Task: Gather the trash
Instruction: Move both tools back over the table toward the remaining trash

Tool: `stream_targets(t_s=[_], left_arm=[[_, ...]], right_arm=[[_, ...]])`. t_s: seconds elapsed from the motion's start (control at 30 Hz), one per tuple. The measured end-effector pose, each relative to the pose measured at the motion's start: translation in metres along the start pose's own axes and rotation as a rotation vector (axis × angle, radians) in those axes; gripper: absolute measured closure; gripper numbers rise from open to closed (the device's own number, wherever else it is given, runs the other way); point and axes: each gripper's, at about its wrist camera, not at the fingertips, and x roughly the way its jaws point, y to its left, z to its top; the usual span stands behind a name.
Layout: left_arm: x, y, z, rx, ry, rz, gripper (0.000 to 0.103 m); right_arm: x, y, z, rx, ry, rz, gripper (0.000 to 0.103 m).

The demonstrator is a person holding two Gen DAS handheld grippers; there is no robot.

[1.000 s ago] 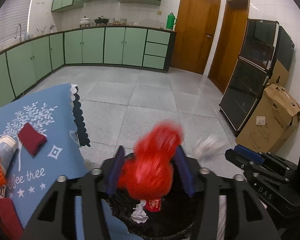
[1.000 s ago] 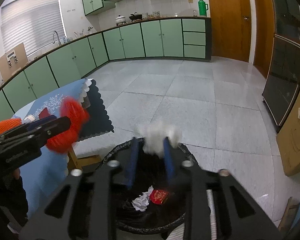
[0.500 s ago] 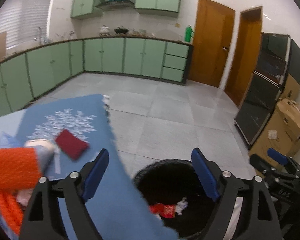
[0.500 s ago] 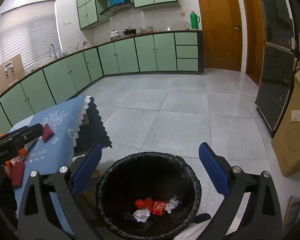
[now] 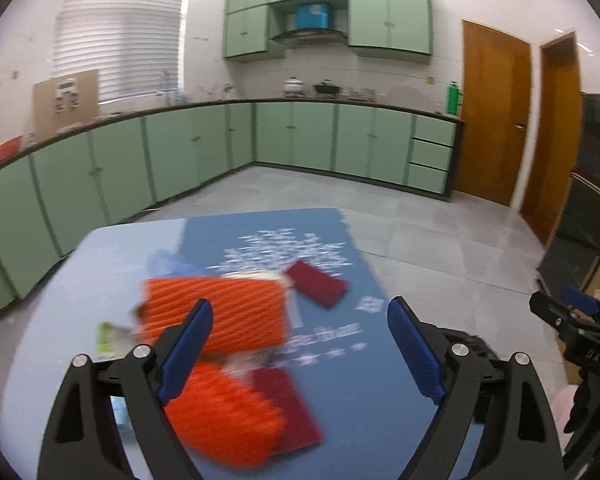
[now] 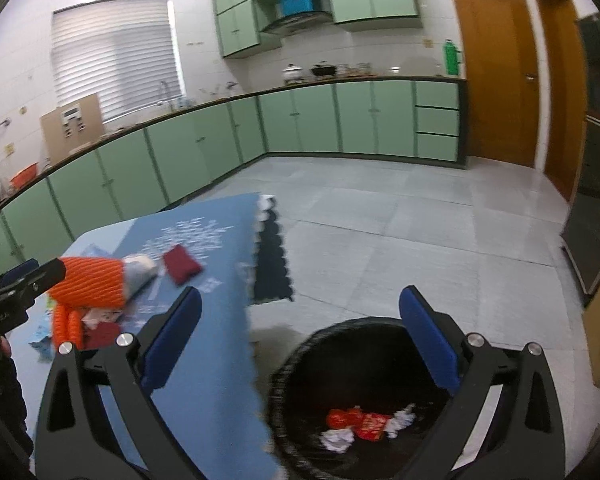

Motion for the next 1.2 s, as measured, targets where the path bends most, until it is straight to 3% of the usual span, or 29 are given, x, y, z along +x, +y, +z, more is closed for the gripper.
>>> stream_targets(t_s=[0.27,0.47,0.77,0.97,1.2], left_arm=[[-0.027,0.076,-0.026,-0.058,0.003,0.164,0.016],[-0.035,0.112,-0.05,-0.093,0.037,0.233,0.016],[-0.043,0.141,-0.074,-0.119,0.071,0.262,0.016],[-0.042,0.148,-0.083,-0.127,0.088,0.265,0.016],[-0.042,0.156,-0.09,-0.144,0.099,0.273,0.016]], right_arm=[[0.013,0.075,-0.004,-0.079,0.005,0.122,0.007],[0.022,0.129,-0.013,-0.14,0.028,0.206,0.007],[0.027,0.192,-0.034,-0.208,0.064,0.31,0.007],[0.033,0.206,-0.044,-0.217,0.096,0.323,0.008],[0.044,0.216,-0.054,-0.228,0.14,0.33,0.022]])
